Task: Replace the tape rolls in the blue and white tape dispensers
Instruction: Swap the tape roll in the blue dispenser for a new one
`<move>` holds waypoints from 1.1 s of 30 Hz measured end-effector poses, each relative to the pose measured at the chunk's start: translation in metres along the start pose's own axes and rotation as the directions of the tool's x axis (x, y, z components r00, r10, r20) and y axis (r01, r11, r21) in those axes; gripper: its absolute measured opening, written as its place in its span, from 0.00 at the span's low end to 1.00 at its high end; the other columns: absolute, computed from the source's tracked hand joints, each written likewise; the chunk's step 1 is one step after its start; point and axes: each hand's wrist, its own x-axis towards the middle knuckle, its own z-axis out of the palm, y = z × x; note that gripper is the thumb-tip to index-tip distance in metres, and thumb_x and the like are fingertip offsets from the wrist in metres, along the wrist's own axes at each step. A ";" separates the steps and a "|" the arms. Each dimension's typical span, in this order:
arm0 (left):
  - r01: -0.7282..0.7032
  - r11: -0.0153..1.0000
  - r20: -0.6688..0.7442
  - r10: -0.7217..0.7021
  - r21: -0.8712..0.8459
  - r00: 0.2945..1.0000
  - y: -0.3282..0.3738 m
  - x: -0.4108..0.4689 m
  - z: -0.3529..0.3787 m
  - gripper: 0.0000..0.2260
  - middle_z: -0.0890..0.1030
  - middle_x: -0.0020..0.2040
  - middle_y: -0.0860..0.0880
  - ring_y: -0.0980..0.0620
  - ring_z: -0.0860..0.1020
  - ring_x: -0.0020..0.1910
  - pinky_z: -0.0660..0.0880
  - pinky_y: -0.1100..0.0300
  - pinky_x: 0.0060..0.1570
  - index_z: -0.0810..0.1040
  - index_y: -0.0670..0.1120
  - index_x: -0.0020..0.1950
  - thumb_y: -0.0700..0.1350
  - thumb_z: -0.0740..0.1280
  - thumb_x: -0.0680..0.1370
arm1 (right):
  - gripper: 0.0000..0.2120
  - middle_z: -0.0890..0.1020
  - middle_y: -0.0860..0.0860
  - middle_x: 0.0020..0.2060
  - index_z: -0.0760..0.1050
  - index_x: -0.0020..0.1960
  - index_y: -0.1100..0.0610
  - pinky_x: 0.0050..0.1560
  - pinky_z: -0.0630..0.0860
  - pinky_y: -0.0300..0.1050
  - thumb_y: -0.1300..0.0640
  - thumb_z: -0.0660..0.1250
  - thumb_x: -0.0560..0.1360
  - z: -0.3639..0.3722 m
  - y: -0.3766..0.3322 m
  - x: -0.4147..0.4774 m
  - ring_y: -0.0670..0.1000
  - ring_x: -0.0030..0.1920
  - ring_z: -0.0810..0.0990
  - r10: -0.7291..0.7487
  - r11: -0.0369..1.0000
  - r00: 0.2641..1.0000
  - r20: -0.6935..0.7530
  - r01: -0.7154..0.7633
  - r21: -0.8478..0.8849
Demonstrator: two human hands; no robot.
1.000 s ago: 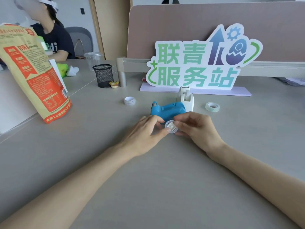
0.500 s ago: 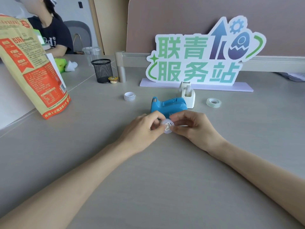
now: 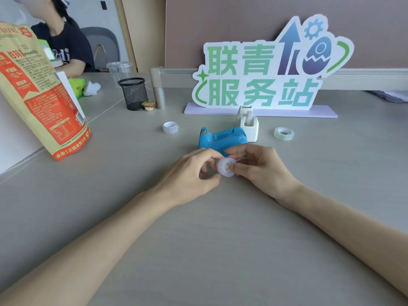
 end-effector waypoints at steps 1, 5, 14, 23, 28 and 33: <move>0.003 1.000 -0.005 -0.003 0.006 1.000 0.000 0.000 0.000 0.11 0.77 0.45 0.56 0.54 0.75 0.42 0.75 0.53 0.46 0.77 0.54 0.52 0.46 0.72 0.71 | 0.13 0.84 0.56 0.49 0.80 0.56 0.58 0.50 0.80 0.42 0.66 0.71 0.73 0.000 -0.001 -0.001 0.52 0.44 0.83 0.004 1.000 1.000 0.002 -0.004 -0.005; -0.001 1.000 -0.009 0.001 0.020 1.000 -0.001 0.002 -0.001 0.09 0.78 0.44 0.57 0.55 0.74 0.40 0.75 0.53 0.44 0.78 0.52 0.52 0.47 0.71 0.74 | 0.13 0.83 0.54 0.45 0.80 0.56 0.57 0.44 0.79 0.39 0.67 0.69 0.74 0.000 -0.004 -0.002 0.48 0.37 0.80 0.024 1.000 1.000 -0.005 -0.024 -0.018; 0.050 0.999 -0.132 -0.049 0.001 0.990 -0.003 0.003 -0.008 0.06 0.77 0.40 0.55 0.52 0.74 0.35 0.73 0.54 0.40 0.81 0.53 0.47 0.44 0.71 0.72 | 0.05 0.82 0.40 0.39 0.83 0.47 0.52 0.42 0.76 0.36 0.57 0.67 0.76 0.001 -0.007 -0.006 0.42 0.36 0.79 -0.072 0.958 0.996 -0.057 0.054 -0.280; 0.087 0.985 -0.124 -0.106 -0.149 0.987 0.000 0.002 -0.017 0.07 0.83 0.44 0.57 0.50 0.77 0.41 0.70 0.68 0.39 0.75 0.50 0.48 0.43 0.70 0.73 | 0.15 0.82 0.41 0.52 0.77 0.64 0.51 0.52 0.71 0.32 0.54 0.66 0.77 0.002 -0.010 -0.007 0.37 0.45 0.77 -0.082 0.881 0.996 -0.034 0.056 -0.470; -0.031 0.992 -0.145 0.013 -0.120 0.989 0.003 0.003 -0.011 0.09 0.81 0.56 0.58 0.56 0.75 0.53 0.65 0.74 0.45 0.75 0.50 0.49 0.44 0.73 0.72 | 0.10 0.84 0.43 0.47 0.77 0.60 0.50 0.47 0.76 0.39 0.54 0.66 0.78 0.002 -0.014 -0.010 0.38 0.46 0.81 -0.079 0.977 0.996 -0.047 0.068 -0.202; -0.157 0.987 -0.234 0.146 -0.028 0.961 -0.001 0.006 -0.007 0.12 0.77 0.60 0.56 0.56 0.69 0.63 0.64 0.66 0.62 0.80 0.52 0.49 0.50 0.76 0.68 | 0.22 0.88 0.49 0.46 0.68 0.69 0.50 0.53 0.75 0.30 0.57 0.68 0.77 -0.002 -0.021 -0.012 0.43 0.50 0.84 0.017 0.990 0.994 0.109 -0.032 0.139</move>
